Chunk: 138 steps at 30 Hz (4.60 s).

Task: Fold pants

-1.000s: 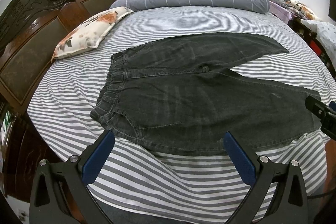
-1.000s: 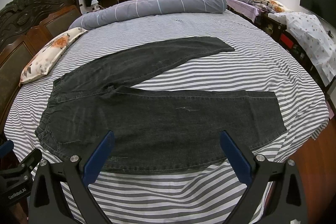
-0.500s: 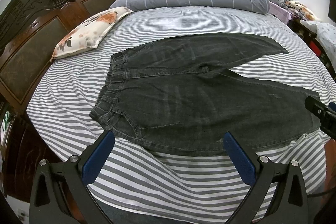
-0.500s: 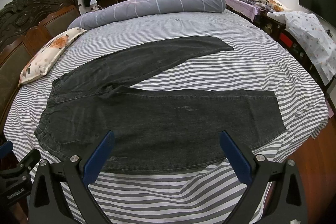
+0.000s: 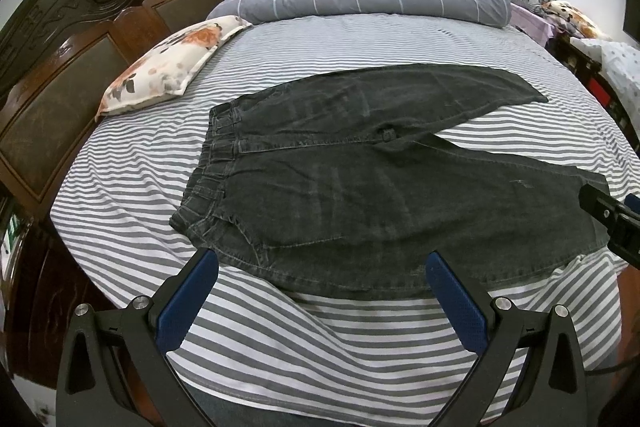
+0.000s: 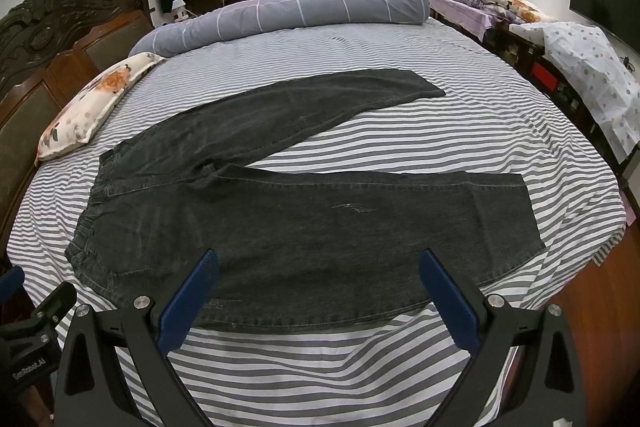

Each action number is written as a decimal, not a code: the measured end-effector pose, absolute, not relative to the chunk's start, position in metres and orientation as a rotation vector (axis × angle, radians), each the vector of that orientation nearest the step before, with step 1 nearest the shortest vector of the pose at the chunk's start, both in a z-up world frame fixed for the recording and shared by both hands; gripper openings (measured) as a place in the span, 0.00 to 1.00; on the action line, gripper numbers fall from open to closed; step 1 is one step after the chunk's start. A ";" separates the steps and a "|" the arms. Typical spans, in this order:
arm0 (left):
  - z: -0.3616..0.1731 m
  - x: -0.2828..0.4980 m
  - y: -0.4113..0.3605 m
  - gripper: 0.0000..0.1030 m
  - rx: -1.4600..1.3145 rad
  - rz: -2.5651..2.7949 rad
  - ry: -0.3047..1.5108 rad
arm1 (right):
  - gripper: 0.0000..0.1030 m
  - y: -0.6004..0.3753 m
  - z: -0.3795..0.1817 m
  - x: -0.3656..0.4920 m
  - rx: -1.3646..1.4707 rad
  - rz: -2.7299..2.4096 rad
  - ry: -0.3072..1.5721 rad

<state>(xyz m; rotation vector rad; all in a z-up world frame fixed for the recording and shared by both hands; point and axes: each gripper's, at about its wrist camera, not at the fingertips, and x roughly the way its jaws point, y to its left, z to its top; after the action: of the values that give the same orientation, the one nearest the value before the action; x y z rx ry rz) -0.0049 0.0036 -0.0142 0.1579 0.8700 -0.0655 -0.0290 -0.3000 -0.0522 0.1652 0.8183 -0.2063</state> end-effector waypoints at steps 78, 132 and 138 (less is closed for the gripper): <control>-0.148 0.360 0.243 0.39 -0.400 -0.282 1.010 | 0.97 -0.190 -0.131 0.257 0.020 0.099 0.993; -0.101 0.346 0.239 0.05 -0.561 -0.325 0.620 | 0.28 -0.114 -0.183 0.530 -0.532 0.945 1.456; -0.100 0.345 0.239 0.05 -0.555 -0.302 0.628 | 0.16 -0.131 -0.186 0.522 -0.532 0.875 1.443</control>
<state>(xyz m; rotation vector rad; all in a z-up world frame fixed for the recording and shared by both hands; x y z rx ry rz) 0.3455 0.2385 -0.0997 -0.5552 0.6282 -0.3024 0.5215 -0.1313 -0.1864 -0.5318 1.4429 0.8749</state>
